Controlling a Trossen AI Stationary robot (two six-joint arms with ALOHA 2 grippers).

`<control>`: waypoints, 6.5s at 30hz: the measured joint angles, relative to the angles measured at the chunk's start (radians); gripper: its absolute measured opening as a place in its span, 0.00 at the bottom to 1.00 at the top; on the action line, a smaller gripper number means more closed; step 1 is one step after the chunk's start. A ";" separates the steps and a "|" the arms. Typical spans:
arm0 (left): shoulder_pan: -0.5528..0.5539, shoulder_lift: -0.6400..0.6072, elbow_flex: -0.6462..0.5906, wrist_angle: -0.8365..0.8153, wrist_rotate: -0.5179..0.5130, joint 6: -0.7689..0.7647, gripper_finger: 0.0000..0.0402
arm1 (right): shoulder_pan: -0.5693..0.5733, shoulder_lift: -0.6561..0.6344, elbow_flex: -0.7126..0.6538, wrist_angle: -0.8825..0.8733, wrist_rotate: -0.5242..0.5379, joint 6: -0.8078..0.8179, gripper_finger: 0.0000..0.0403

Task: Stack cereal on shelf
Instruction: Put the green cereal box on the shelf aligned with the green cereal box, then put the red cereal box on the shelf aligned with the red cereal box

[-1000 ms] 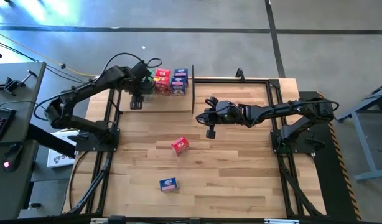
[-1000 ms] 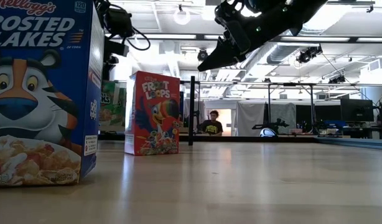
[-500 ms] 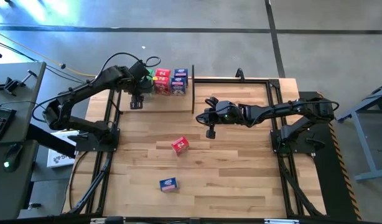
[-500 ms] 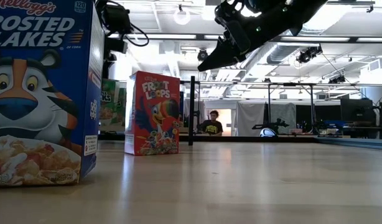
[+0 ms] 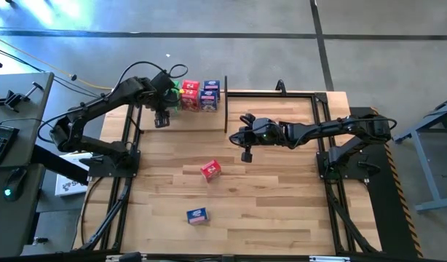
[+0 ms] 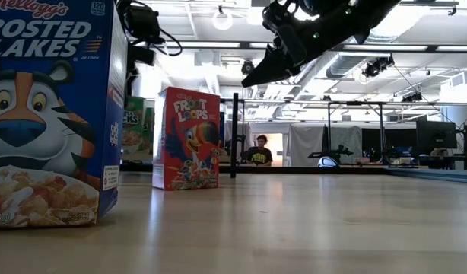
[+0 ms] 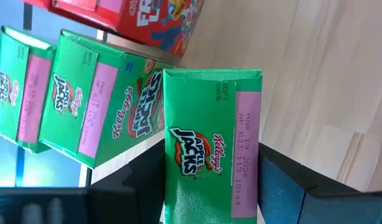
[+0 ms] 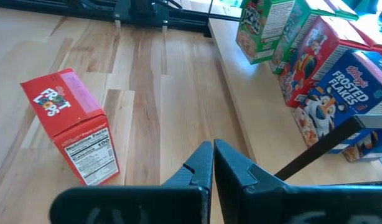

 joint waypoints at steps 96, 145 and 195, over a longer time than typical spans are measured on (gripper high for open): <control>-0.272 -0.199 -0.277 0.110 -0.004 -0.567 0.20 | 0.000 0.000 0.000 0.001 -0.040 0.003 0.01; -0.403 -0.525 -0.695 0.918 0.091 -0.739 0.00 | 0.011 0.041 0.052 0.059 -0.245 0.065 0.17; -0.896 0.289 0.098 0.251 -0.030 -1.121 0.64 | 0.073 0.058 0.066 -0.053 -0.149 0.072 0.50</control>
